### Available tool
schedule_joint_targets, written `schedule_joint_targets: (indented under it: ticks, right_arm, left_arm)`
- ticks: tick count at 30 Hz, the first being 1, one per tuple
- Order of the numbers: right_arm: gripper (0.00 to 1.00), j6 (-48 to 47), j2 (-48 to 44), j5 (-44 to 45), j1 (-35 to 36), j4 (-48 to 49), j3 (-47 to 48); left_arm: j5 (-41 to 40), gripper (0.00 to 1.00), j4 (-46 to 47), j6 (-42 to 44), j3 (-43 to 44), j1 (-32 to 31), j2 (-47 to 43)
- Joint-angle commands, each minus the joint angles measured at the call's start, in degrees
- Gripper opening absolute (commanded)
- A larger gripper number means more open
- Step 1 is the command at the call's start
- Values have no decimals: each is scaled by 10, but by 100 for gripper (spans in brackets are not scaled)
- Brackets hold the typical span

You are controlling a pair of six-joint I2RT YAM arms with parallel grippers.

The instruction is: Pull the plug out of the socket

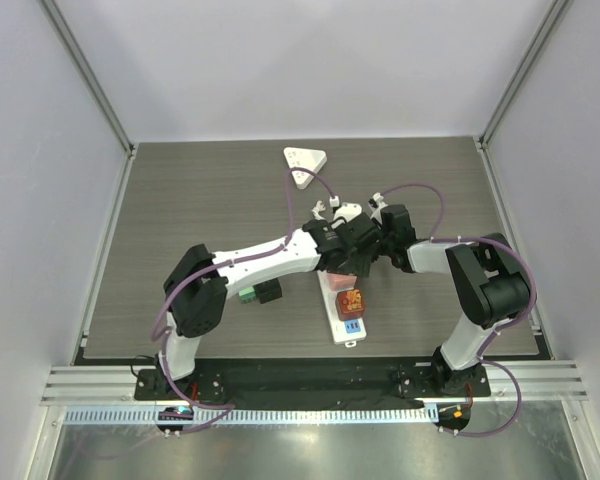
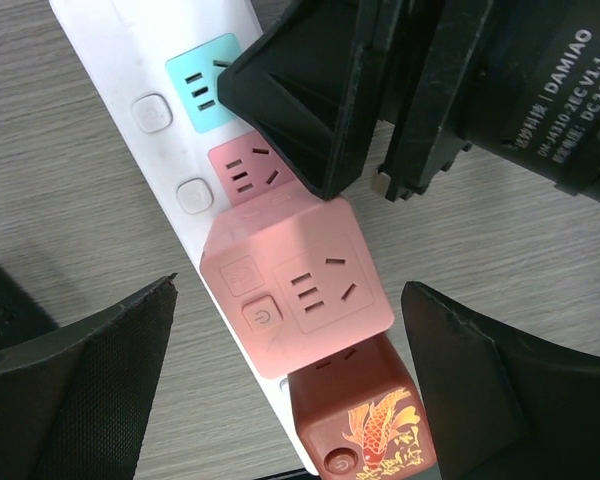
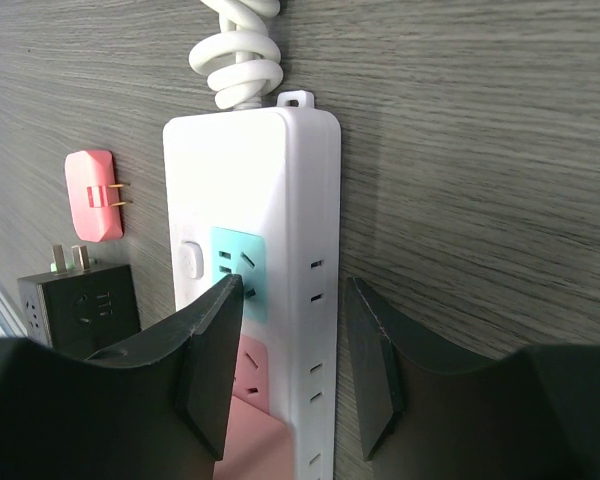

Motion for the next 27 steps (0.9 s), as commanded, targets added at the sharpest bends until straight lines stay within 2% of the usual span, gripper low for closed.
schedule_joint_targets:
  ticks: [1, 17, 20, 23, 24, 27]
  right_arm:
    - [50, -31, 1, 46, 4, -57, -11]
    - [55, -31, 0, 48, 4, -57, -11]
    - [59, -33, -7, 54, 4, -57, -14]
    - [63, -36, -7, 50, 4, -57, -14]
    - [65, -37, -7, 47, 4, -58, -13]
    - [76, -39, -10, 45, 4, -60, -13]
  left_arm:
    - [-25, 93, -7, -15, 17, -2, 8]
    - [-17, 90, -4, -25, 17, -2, 37]
    - [-9, 83, 8, -26, 7, -2, 33]
    - [-6, 72, 19, -25, -3, -2, 26]
    - [-3, 63, 24, -24, -6, -2, 23]
    - [-3, 51, 46, -18, -30, -2, 2]
